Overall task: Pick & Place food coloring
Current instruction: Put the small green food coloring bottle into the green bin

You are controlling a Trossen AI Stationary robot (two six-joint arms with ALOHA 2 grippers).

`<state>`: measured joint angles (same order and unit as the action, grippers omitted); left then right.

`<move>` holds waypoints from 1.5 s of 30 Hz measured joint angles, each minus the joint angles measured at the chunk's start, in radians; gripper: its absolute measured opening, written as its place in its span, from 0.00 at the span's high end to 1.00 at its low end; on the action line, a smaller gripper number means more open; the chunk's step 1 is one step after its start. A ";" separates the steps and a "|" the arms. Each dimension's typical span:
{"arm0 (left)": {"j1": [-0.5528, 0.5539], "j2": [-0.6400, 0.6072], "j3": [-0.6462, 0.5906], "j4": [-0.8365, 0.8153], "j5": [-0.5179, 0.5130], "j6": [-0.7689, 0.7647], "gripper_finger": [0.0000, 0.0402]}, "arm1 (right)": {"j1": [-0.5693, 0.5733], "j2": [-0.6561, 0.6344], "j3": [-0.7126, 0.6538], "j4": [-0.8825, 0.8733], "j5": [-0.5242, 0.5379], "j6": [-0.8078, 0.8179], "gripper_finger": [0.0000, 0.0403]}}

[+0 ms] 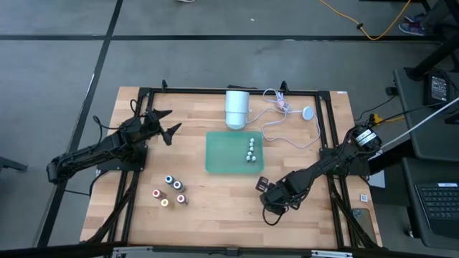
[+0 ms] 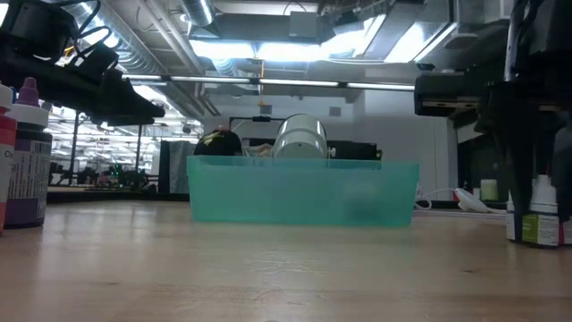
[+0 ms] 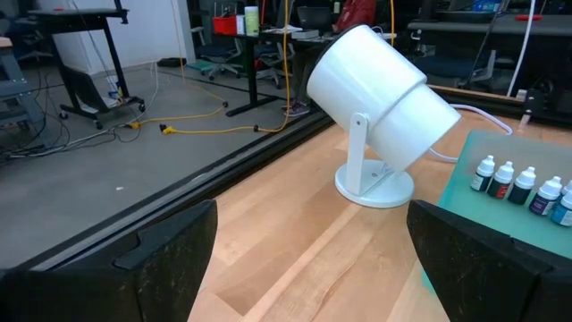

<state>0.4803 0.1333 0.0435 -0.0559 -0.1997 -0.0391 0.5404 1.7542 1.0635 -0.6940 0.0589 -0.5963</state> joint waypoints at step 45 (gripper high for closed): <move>0.000 0.000 0.000 0.000 0.000 0.000 0.10 | -0.587 0.180 0.478 -0.195 0.072 0.825 0.80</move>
<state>0.4802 0.1333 0.0433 -0.0559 -0.1997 -0.0391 -0.0467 1.9343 1.5414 -0.8894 0.1314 0.2291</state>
